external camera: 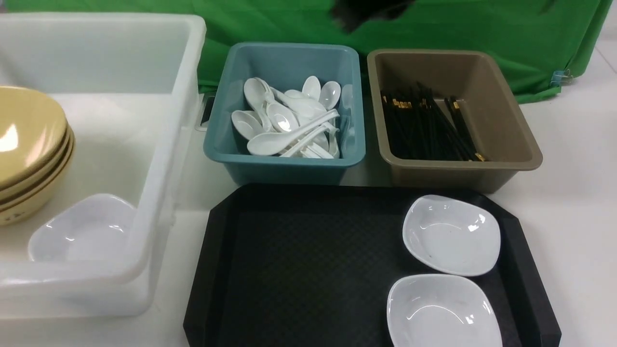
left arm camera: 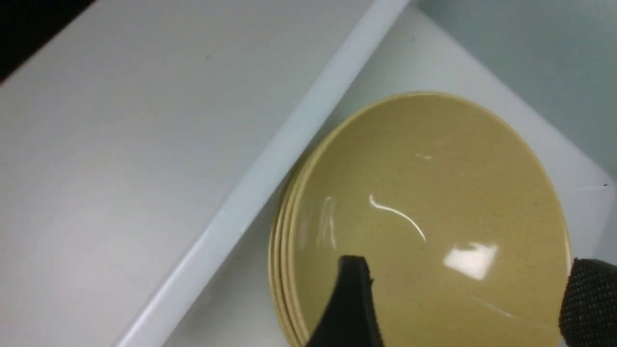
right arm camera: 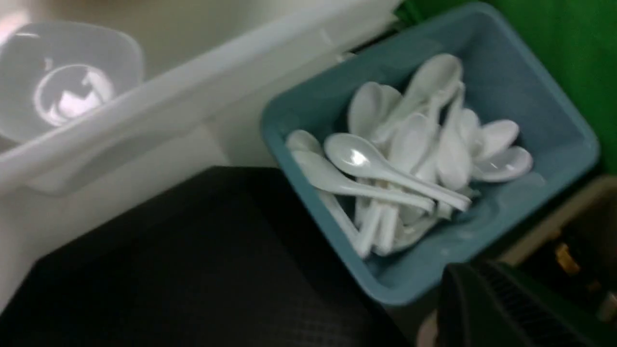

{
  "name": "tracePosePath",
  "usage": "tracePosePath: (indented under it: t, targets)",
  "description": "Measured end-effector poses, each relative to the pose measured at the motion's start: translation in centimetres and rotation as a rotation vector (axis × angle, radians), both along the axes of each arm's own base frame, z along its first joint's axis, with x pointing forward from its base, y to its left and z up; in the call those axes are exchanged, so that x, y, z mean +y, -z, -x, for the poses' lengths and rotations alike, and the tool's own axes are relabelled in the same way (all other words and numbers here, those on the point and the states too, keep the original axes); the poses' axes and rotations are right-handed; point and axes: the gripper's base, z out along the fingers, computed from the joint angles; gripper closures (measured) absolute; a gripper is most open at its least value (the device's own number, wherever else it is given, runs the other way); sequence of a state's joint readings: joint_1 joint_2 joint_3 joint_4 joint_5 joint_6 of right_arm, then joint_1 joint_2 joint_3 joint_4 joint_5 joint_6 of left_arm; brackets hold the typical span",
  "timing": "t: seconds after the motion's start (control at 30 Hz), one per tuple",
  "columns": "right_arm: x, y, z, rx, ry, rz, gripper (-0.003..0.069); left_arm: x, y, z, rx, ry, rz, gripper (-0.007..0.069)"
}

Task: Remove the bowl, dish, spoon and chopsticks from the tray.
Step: Use the left arm to put the noodle bowl into the large storage box on the left, then use the right arm to grab the plate

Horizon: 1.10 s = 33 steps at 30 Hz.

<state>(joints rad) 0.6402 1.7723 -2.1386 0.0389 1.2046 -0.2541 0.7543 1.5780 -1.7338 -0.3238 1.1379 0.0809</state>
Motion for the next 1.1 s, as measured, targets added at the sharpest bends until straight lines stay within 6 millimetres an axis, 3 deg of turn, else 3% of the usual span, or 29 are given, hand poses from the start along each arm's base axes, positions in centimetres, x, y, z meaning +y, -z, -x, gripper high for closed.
tracePosePath:
  t: [0.03, 0.07, 0.13, 0.17, 0.27, 0.3, 0.33, 0.37, 0.4, 0.43, 0.53, 0.7, 0.8, 0.97, 1.1]
  targets:
    - [-1.1, 0.1, 0.2, 0.011, 0.028, 0.008, 0.0638, -1.1, -0.9, 0.3, -0.011, 0.026, -0.01, 0.0194]
    - [-2.8, 0.7, 0.4, 0.039, 0.069, 0.031, 0.0637, -2.9, -2.0, 0.5, -0.026, 0.085, -0.018, 0.0281]
    - [-4.3, 2.7, 1.6, 0.113, 0.093, 0.081, 0.0628, -7.4, -3.7, 0.4, -0.076, 0.241, -0.05, 0.0491]
    - [-4.7, 4.3, 2.2, 0.163, 0.093, 0.114, 0.0617, -8.8, -4.1, 0.4, -0.087, 0.297, -0.063, 0.0528]
    - [-4.8, 8.8, 4.0, 0.299, 0.073, 0.193, 0.0533, -15.8, -4.5, 0.4, -0.108, 0.561, -0.091, 0.061]
    - [-4.8, 9.6, 4.2, 0.318, 0.071, 0.203, 0.0524, -16.7, -4.4, 0.4, -0.105, 0.598, -0.093, 0.0615]
    - [-4.3, 12.8, 5.0, 0.387, 0.077, 0.231, 0.0427, -20.9, -3.7, 1.0, -0.081, 0.758, -0.102, 0.0627]
    - [-3.9, 14.7, 5.4, 0.416, 0.079, 0.241, 0.0366, -23.0, -2.9, 1.3, -0.05, 0.842, -0.109, 0.063]
    - [-3.7, 15.4, 5.6, 0.424, 0.078, 0.245, 0.0342, -23.3, -2.4, 1.3, -0.032, 0.857, -0.114, 0.063]
    - [-3.0, 17.9, 6.1, 0.459, 0.093, 0.246, 0.0245, -26.2, -0.5, 2.0, 0.037, 0.978, -0.127, 0.0631]
    - [-1.9, 21.1, 6.7, 0.508, 0.111, 0.261, 0.0117, -29.8, 3.9, 3.3, 0.2, 1.151, -0.157, 0.0631]
    - [0.2, 24.7, 7.3, 0.587, 0.155, 0.291, 0.003, -32.4, 9.5, 5.1, 0.351, 1.277, -0.161, 0.063]
    - [1.6, 26.1, 8.0, 0.602, 0.145, 0.307, 0.0028, -32.5, 10.8, 5.2, 0.357, 1.275, -0.161, 0.063]
    - [2.5, 28.3, 8.2, 0.608, 0.225, 0.365, 0.0064, -32.2, 11.2, 5.2, 0.37, 1.272, -0.187, 0.063]
    - [2.3, 29.0, 8.0, 0.596, 0.253, 0.393, 0.0109, -32.3, 11.2, 5.2, 0.37, 1.277, -0.189, 0.063]
